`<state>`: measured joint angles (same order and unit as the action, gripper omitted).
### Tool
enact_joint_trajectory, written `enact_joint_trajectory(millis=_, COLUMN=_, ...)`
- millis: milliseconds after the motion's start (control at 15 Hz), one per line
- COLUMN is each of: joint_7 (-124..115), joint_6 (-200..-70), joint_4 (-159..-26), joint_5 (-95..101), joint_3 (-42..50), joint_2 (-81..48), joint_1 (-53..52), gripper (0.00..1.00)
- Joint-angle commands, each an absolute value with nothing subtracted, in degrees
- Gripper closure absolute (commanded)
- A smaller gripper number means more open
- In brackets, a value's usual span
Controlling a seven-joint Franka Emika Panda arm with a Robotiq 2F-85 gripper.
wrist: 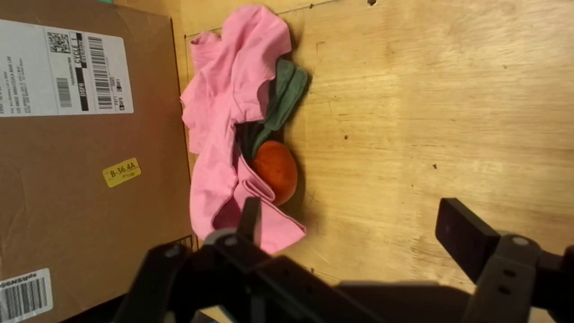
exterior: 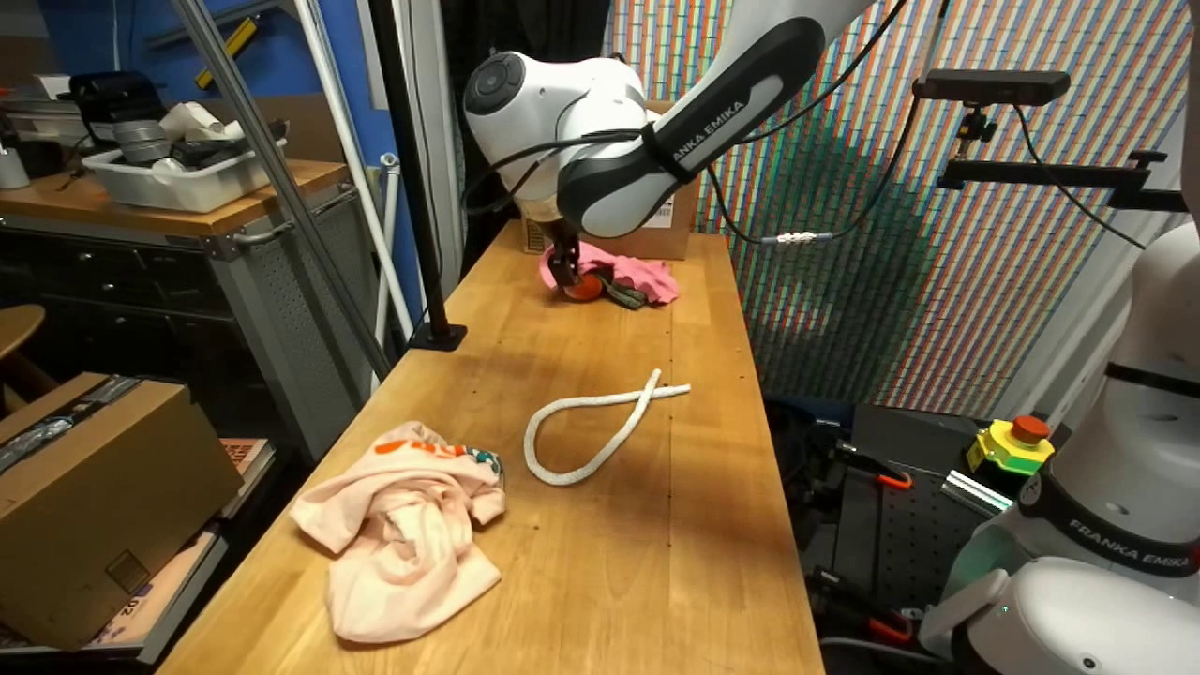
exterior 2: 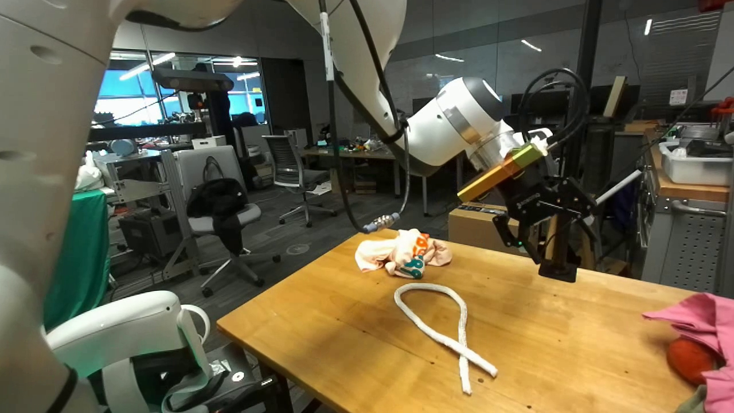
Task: Move the pink shirt to the left then move the peach colored shirts to the right then move the turnip plushie to the left
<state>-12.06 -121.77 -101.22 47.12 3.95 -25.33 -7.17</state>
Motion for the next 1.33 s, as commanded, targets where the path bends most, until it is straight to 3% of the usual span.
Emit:
enact_joint_trajectory(millis=0, joint_7=-12.0, joint_6=-124.6, joint_4=-97.8, joint_5=41.8, joint_3=3.3, joint_2=-26.9, joint_1=-3.4, gripper=0.0)
enact_joint_trajectory(millis=600, joint_7=-10.8, joint_6=-125.9, joint_4=-92.6, joint_5=21.6, joint_3=5.1, joint_2=-31.4, joint_1=1.5, gripper=0.0)
enact_joint_trajectory(millis=1267, joint_7=-7.4, joint_6=-125.4, joint_4=-89.2, joint_5=15.8, joint_3=6.8, joint_2=-36.0, joint_1=4.7, gripper=0.0)
